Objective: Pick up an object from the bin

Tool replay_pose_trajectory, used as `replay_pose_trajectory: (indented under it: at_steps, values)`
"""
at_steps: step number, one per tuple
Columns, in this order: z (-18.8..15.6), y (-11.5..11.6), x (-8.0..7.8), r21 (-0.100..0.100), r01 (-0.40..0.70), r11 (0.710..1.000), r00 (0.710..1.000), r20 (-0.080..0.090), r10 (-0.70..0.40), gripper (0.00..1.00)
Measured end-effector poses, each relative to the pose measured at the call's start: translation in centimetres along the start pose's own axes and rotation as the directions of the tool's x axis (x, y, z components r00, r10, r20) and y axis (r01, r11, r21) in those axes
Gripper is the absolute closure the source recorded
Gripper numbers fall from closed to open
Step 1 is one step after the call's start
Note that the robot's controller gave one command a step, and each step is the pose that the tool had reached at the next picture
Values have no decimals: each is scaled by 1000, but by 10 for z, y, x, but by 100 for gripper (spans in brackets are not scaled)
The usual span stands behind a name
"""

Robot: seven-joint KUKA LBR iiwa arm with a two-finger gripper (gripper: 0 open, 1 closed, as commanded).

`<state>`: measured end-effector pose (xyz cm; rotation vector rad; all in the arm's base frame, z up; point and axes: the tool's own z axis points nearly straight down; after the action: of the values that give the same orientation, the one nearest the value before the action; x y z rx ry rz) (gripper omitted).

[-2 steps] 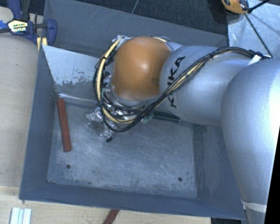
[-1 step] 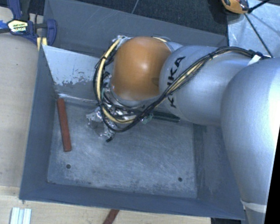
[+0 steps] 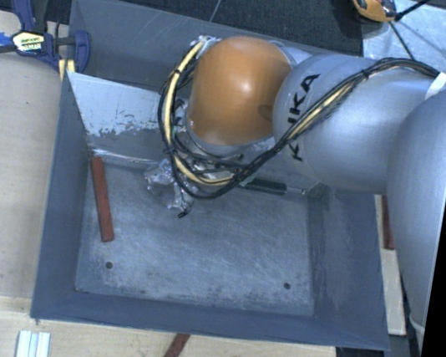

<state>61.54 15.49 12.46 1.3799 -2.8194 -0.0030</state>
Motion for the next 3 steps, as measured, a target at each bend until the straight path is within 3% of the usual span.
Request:
replay_pose_trajectory:
  at_steps: [1,2,3]
  values:
    - [-29,-8,-3,10,168,986,986,9,-168,100]
    - [-39,28,-12,4,113,994,994,3,-113,100]
    - [-5,29,-16,2,88,996,996,2,-88,0]
